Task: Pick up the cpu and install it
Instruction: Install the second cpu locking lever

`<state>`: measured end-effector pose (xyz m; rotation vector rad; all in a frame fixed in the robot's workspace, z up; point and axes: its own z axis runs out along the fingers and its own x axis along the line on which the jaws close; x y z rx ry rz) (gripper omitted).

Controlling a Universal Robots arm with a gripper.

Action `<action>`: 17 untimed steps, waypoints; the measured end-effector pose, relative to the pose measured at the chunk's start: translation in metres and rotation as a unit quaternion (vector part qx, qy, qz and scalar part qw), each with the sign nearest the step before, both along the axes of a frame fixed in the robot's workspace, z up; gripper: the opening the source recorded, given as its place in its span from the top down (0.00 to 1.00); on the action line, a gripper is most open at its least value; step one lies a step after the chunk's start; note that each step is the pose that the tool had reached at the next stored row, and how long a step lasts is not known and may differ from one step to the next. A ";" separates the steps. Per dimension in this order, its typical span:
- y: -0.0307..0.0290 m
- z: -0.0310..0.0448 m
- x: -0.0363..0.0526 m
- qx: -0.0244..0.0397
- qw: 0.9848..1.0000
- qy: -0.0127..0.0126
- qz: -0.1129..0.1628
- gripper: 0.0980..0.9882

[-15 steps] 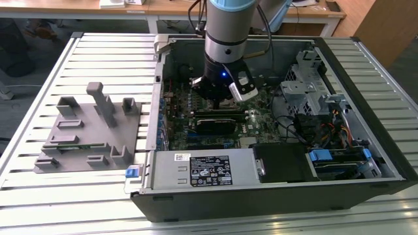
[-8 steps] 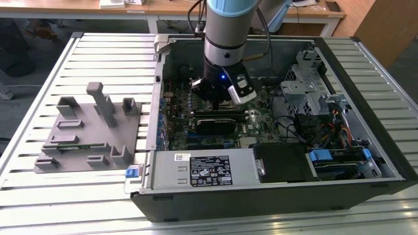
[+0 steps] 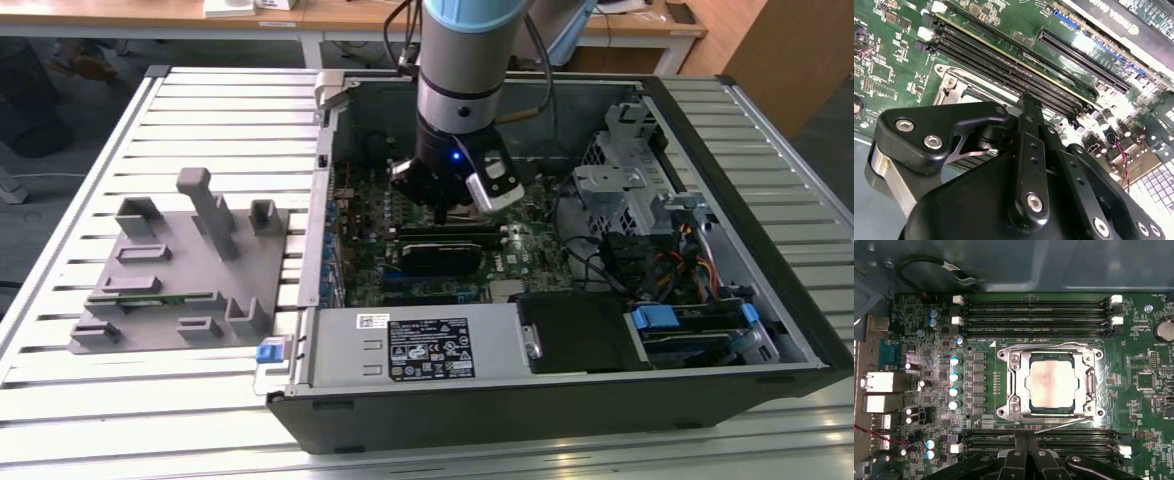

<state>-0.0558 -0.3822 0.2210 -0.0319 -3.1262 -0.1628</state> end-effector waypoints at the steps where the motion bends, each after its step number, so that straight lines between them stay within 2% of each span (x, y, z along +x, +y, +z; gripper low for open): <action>1: 0.0000 0.0008 0.0000 0.000 1.000 0.000 0.000 0.99; 8: 0.0000 0.0007 -0.0003 0.000 1.000 0.000 0.000 0.99; 17: 0.0000 -0.0064 -0.0008 0.000 1.000 0.000 0.000 0.99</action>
